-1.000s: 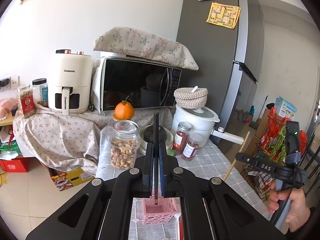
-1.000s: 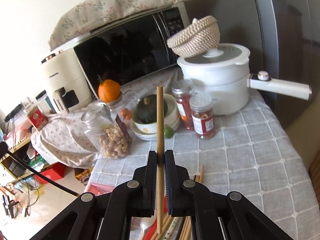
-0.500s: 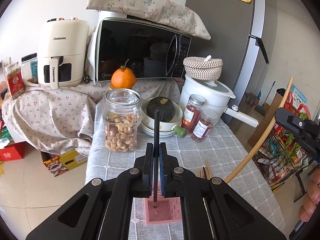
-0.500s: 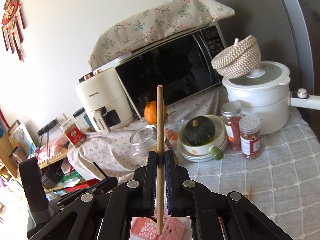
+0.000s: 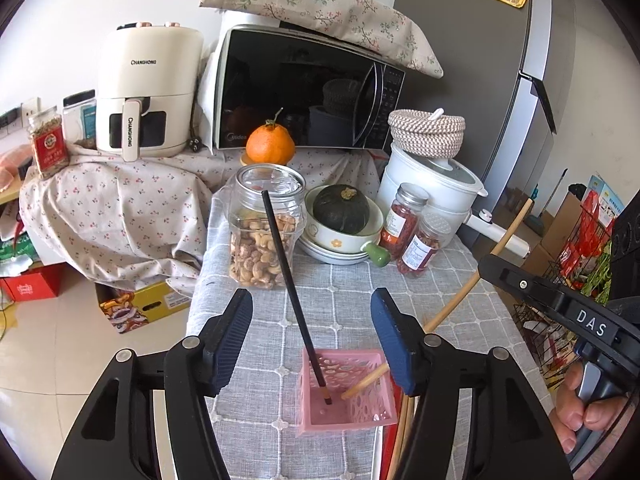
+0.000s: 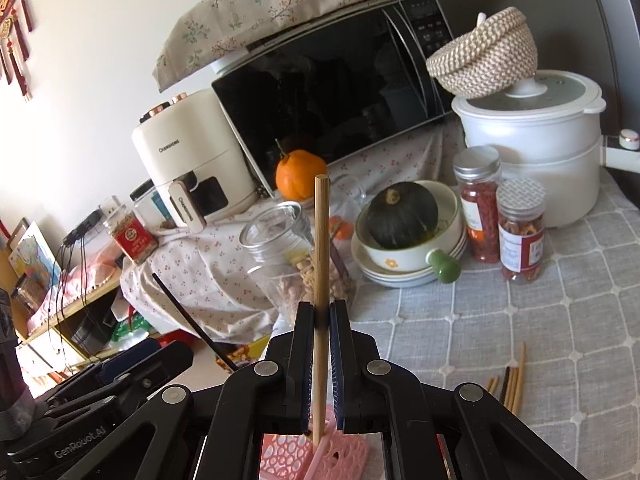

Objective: Organize utensils
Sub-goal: 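Carry both chopsticks over the pink basket and open both tools to drop them in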

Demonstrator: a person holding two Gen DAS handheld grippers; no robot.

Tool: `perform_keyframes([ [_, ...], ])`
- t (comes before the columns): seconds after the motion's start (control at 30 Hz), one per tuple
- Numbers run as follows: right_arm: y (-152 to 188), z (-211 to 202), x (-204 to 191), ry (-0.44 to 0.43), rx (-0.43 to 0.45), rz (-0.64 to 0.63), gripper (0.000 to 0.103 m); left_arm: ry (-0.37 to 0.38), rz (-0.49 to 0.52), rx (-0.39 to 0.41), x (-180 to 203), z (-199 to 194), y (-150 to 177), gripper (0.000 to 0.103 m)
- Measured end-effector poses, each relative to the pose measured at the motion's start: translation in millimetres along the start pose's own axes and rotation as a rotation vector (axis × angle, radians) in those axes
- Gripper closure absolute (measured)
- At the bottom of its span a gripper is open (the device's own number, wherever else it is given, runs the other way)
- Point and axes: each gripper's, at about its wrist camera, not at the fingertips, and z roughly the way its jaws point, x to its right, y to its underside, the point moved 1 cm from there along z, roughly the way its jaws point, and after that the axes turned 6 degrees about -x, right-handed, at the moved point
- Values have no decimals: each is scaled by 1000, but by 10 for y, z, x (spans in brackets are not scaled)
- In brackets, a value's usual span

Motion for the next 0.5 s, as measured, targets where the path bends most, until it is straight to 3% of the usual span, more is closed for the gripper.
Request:
perform_keyframes([
  [0.27, 74, 155, -21, -44, -47, -5, 91, -26, 23, -89, -80, 47, 220, 31],
  [0.3, 81, 163, -24, -47, -57, -3, 87, -27, 28, -97, -83, 52, 248, 31],
  [0.43, 87, 70, 2, -58, -59, 7, 59, -6, 40, -140, -69, 73, 361, 27],
  [0.5, 84, -25, 33, -58, -50, 7, 51, 15, 45, -163, -47, 86, 413, 26],
])
